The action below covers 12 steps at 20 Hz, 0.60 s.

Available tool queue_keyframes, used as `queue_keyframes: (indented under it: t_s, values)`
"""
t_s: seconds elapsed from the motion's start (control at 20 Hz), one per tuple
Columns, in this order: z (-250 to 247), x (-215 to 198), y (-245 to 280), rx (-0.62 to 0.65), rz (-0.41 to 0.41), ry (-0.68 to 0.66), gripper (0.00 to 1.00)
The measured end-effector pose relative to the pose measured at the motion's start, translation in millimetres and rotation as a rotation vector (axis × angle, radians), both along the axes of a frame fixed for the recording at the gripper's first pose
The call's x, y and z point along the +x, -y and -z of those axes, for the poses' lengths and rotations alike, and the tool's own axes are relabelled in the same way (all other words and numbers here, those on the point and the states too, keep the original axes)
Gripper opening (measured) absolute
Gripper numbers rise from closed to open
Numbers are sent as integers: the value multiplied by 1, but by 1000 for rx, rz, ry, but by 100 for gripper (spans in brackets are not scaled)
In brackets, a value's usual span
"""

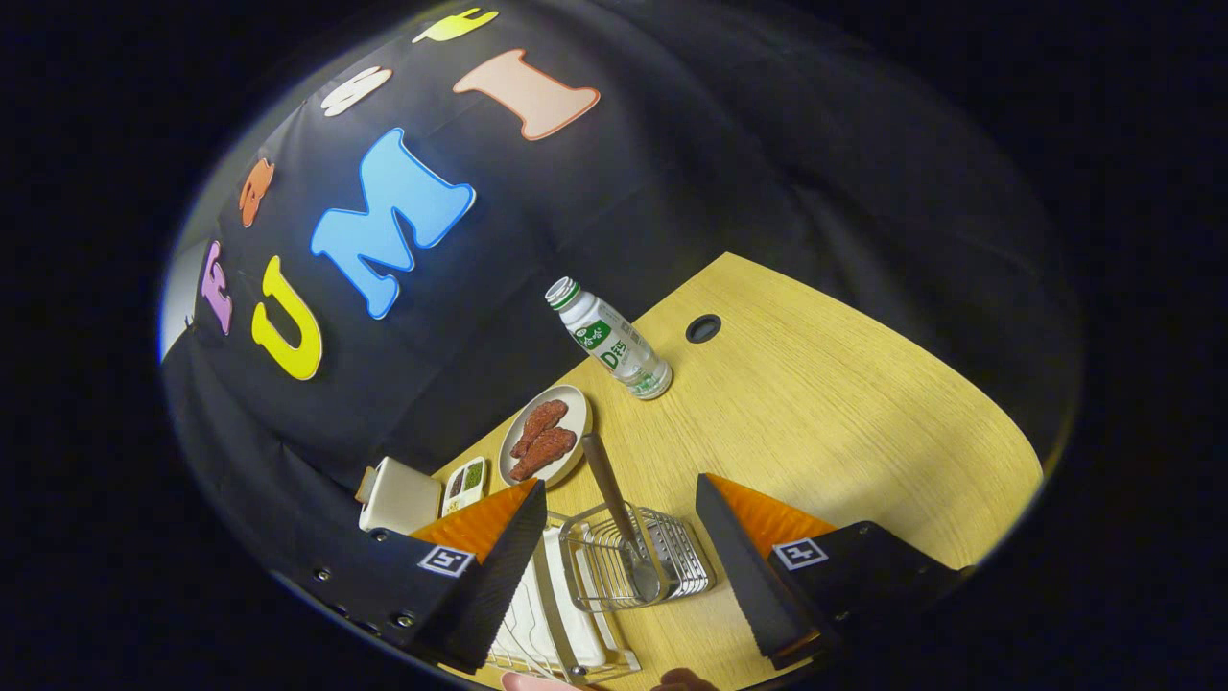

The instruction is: Take the plate from the dish rack, then take the spoon from the basket and place it into the plate.

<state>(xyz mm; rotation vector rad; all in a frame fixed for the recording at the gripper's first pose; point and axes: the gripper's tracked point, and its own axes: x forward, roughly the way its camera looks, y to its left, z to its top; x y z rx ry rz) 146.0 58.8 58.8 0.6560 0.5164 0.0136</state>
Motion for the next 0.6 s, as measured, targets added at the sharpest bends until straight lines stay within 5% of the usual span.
queue_keyframes:
  t_s: [0.6]
  values:
    - [31,52,-13,-23,9,-10,95]
